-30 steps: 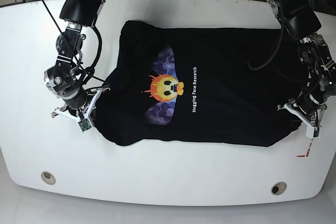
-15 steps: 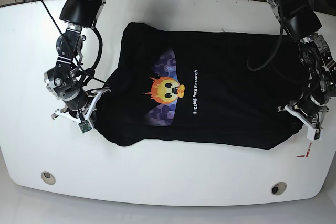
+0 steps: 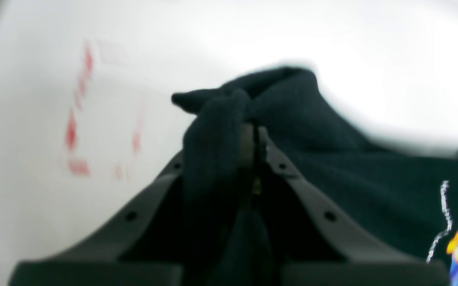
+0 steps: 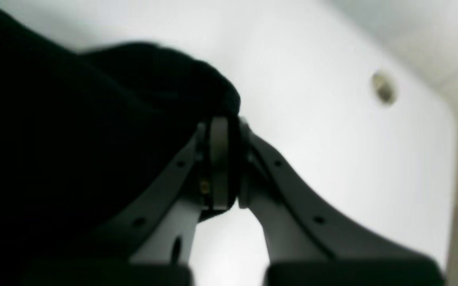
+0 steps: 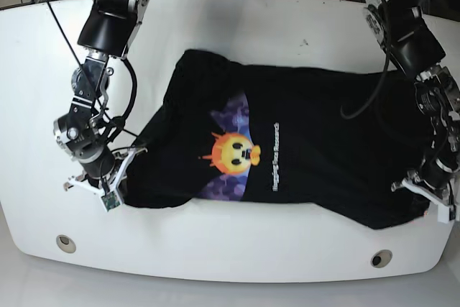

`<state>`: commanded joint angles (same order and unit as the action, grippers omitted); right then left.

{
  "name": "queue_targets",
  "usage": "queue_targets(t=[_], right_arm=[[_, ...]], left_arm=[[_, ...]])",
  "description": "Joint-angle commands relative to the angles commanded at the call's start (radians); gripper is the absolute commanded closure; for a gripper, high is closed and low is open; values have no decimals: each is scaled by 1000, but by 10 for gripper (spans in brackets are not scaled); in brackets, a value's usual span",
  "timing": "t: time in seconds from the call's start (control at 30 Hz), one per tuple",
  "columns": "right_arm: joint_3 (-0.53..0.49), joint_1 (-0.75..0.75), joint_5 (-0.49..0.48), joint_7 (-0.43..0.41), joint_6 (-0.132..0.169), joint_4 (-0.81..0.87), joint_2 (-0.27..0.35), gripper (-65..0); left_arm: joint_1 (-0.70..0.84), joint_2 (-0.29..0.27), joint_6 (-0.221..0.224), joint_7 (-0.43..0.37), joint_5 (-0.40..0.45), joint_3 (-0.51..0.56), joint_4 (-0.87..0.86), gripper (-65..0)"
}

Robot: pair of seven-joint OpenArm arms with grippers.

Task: Layout the t-shirt on the table in an organized manner, then fold the t-shirt properly
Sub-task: 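Lift the hem with both grippers, raising the shirt, then lay the shirt down, drawing both grippers back toward the collar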

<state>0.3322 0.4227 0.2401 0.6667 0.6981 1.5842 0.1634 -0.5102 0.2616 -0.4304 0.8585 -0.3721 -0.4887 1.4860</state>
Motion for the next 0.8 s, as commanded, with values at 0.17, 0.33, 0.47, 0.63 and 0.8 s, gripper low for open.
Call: queue_targets(t=[0.17, 0.33, 0.47, 0.63, 0.8], right_arm=[[-94, 130, 0, 64, 0, 3, 61, -2], [-167, 272, 2, 129, 0, 31, 112, -2], [-215, 420, 0, 209, 0, 63, 137, -2], [-304, 572, -9, 302, 0, 110, 193, -2], [-334, 654, -6, 382, 0, 204, 203, -2]], left_arm=[[-157, 8, 0, 38, 2, 25, 11, 0], [-302, 28, 26, 112, 2, 44, 66, 0], [-400, 52, 31, 157, -3, 48, 129, 0], [-511, 71, 31, 186, 2, 94, 195, 0], [-578, 86, 31, 189, -6, 140, 209, 0]])
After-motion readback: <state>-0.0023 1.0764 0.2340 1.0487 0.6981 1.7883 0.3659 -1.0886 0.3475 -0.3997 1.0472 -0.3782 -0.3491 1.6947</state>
